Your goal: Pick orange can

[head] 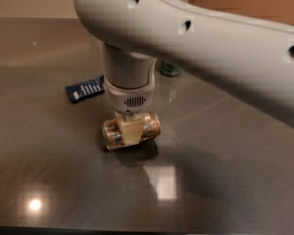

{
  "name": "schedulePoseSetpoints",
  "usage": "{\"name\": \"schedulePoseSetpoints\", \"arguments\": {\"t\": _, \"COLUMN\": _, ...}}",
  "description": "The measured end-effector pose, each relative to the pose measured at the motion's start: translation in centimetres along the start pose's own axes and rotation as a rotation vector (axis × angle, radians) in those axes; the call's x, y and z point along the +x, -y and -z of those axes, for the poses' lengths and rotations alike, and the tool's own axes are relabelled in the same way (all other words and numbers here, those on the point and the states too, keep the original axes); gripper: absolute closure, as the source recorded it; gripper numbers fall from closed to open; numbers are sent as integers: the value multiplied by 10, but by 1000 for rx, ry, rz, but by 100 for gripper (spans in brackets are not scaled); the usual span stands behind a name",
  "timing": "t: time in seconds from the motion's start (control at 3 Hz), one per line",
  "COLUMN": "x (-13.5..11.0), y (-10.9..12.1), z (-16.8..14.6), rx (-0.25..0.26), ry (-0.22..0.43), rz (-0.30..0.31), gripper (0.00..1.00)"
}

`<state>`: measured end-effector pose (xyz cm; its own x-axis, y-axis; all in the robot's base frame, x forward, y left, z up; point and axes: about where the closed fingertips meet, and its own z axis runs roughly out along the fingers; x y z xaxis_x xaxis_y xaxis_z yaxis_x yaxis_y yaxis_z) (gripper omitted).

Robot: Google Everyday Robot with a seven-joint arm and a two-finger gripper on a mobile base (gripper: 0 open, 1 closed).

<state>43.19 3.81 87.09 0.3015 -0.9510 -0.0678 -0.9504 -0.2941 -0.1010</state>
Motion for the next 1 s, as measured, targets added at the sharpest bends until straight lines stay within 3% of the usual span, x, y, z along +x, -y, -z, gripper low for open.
{"name": "schedulePoseSetpoints", "arguments": {"t": 0.33, "x": 8, "y": 0, "z": 34, "rx": 8, "ry": -9, "rz": -13, "gripper": 100}}
{"name": "schedulePoseSetpoints", "arguments": {"t": 0.67, "x": 24, "y": 5, "z": 106, "rx": 80, "ry": 53, "rz": -40, "gripper": 100}}
{"name": "schedulePoseSetpoints", "arguments": {"t": 1.0, "x": 23, "y": 5, "z": 107, "rx": 82, "ry": 54, "rz": -39, "gripper": 100}}
